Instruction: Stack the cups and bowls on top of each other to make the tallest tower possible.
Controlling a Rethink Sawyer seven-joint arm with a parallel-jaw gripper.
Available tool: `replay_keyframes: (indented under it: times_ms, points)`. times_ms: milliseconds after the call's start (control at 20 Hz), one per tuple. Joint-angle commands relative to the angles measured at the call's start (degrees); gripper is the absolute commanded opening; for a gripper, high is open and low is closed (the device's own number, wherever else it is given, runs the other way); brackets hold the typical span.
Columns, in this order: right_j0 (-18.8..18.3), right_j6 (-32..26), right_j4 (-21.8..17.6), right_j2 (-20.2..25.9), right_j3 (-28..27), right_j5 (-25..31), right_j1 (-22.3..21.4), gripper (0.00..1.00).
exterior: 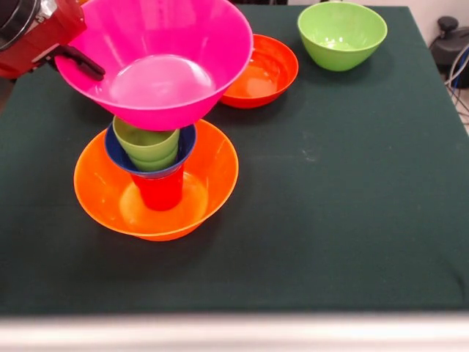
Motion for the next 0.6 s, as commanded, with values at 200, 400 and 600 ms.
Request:
replay_keyframes:
  times_ms: [200,400,600]
  points:
    - [3.0,-19.6,-5.0,1.2,-5.6,1.8,0.5,0.00]
    - [3.4,-19.8,-5.3,1.4,-7.1,3.1,0.6,0.00]
    - [3.5,-19.9,-5.2,1.3,-7.2,2.7,0.8,0.00]
